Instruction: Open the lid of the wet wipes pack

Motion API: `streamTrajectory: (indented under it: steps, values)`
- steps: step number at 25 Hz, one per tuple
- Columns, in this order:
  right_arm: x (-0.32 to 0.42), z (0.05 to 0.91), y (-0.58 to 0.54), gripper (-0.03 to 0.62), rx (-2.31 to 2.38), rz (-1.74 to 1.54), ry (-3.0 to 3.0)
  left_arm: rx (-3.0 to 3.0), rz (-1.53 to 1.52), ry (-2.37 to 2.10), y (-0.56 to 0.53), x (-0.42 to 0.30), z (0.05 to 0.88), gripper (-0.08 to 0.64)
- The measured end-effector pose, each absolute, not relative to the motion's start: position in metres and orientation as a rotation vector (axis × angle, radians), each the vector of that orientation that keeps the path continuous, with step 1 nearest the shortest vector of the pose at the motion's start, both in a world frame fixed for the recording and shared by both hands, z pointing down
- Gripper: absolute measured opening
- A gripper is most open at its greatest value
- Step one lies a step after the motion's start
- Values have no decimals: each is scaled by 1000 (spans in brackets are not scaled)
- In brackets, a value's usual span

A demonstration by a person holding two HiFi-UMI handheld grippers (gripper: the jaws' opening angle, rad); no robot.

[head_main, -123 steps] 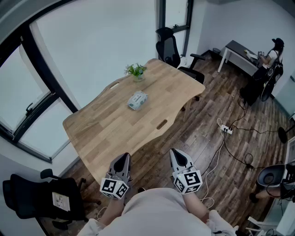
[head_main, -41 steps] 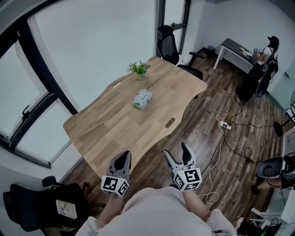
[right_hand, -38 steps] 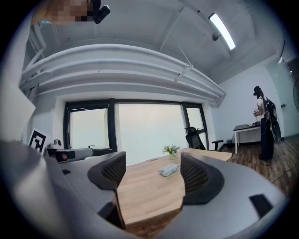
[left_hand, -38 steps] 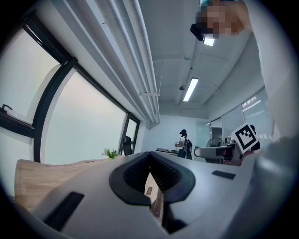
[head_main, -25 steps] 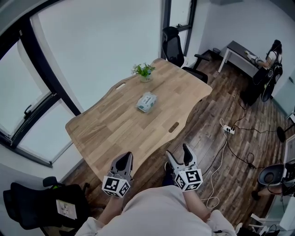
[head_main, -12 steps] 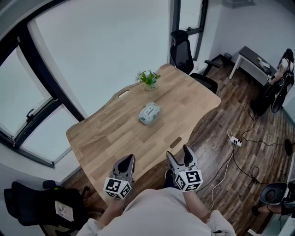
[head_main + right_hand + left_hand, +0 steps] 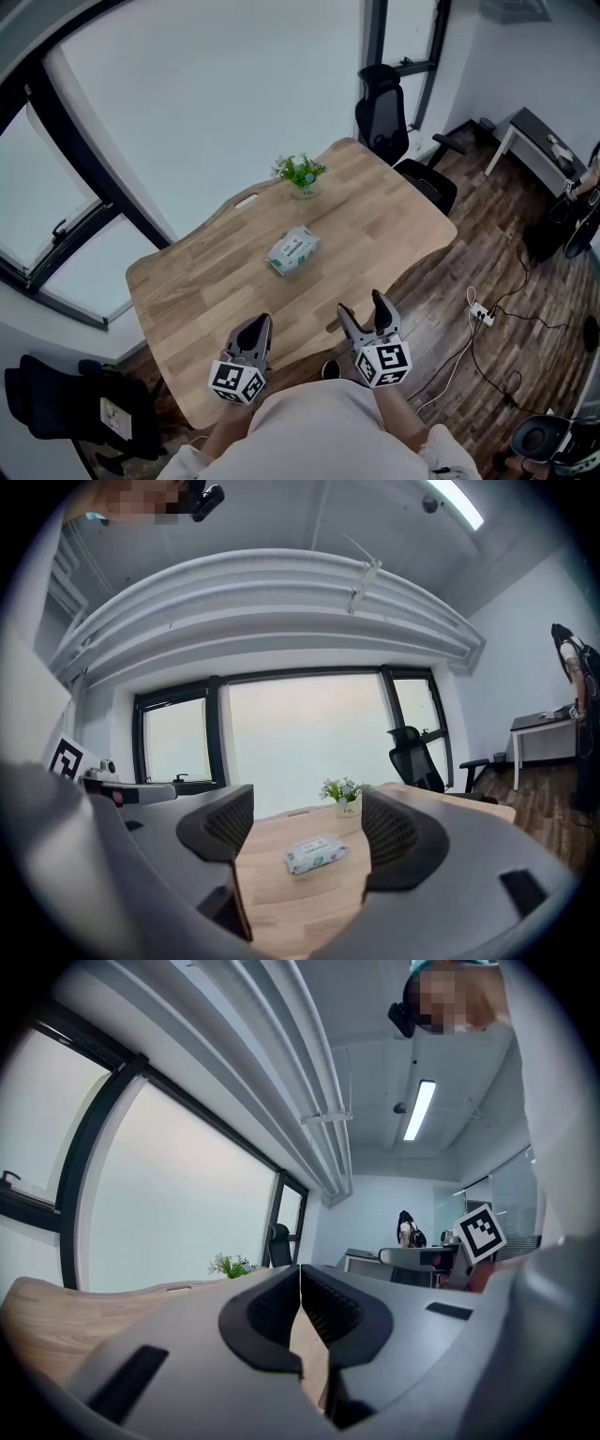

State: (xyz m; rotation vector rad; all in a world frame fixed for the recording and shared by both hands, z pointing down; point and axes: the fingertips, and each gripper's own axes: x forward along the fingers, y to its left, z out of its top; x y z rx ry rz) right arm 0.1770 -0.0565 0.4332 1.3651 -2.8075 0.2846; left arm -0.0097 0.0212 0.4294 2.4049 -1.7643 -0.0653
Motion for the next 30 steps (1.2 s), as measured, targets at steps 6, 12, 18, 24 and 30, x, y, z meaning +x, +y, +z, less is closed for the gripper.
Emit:
streamTrajectory:
  steps: [6,12,18,24,30]
  values:
    - [191,439,-93,345,1293,302,-2825,2367,-45,-1793,-8,14,434,21]
    - [191,450,-111,344,1244,358,-2826,2317,-8,-1820,-19,16,444,21]
    - [176,455,-125,342,1199,356,-2821,2282,-27,-1843,-28,4,449,21]
    - [160,451,-134,342,1203,333,-2806,2274,-17,-1803,-41,-10,456,21]
    - [152,453,-140,342,1249,337,-2765,2316,33,-1723,-62,-19,464,21]
